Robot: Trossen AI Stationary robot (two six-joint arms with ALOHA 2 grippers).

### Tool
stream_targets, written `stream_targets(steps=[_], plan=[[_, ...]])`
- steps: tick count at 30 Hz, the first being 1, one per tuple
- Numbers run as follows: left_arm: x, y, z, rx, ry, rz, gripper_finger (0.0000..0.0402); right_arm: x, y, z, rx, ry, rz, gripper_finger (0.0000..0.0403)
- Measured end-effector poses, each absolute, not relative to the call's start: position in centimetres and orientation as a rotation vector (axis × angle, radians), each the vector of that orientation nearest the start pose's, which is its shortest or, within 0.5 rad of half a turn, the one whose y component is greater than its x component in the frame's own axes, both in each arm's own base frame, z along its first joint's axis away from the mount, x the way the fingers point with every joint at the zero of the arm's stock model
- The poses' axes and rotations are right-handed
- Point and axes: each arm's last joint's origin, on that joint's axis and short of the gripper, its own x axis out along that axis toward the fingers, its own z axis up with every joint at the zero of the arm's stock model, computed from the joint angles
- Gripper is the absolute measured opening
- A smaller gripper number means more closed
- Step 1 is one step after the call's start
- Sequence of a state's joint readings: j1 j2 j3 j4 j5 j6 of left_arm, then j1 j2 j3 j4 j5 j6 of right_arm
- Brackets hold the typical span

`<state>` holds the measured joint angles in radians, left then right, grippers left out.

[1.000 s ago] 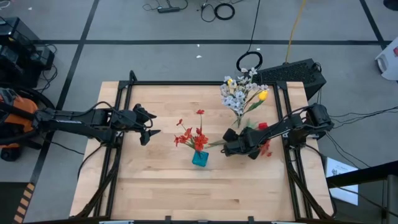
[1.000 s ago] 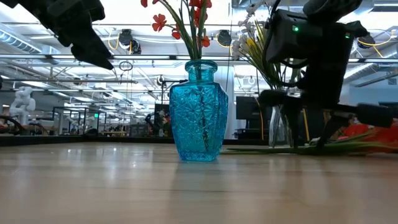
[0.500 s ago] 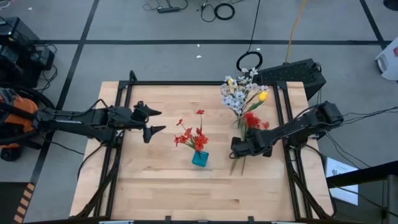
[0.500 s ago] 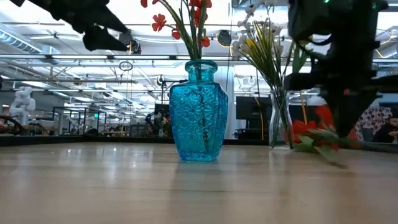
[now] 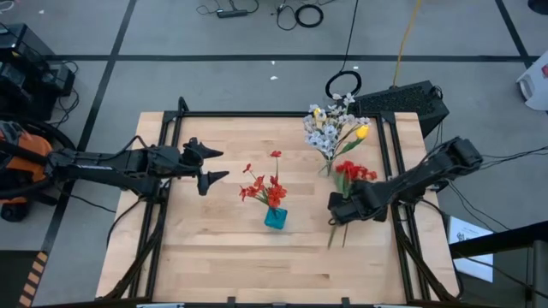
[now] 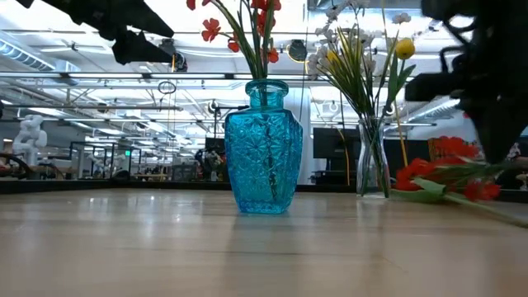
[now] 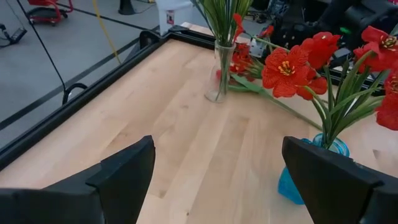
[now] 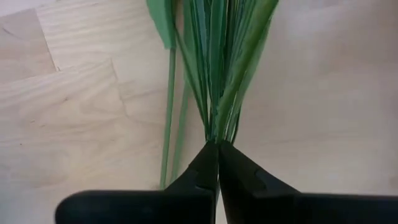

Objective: Sort flowers into vase by color
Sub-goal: Put the orange flowers into the blue vase

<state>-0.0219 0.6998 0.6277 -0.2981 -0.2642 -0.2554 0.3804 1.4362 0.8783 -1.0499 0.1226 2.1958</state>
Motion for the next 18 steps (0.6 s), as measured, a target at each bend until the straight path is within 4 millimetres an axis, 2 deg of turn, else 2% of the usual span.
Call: stream_targets(steps=[9,15,18], plan=[[15.6,0.4,28.1,-0.199,0.33,0.286,0.0354,17.4,8.5,22.5,1.315,0.916,-1.315,0.0001],[15.6,0.4,28.2,-0.199,0.33,0.286,0.0354,15.2,8.0,27.7,1.207,0.773,-1.343,0.0],[15.6,0.4,28.2,-0.199,0.329,0.286,0.0354,14.7,7.7,30.4,1.166,0.714,-1.326,0.0]])
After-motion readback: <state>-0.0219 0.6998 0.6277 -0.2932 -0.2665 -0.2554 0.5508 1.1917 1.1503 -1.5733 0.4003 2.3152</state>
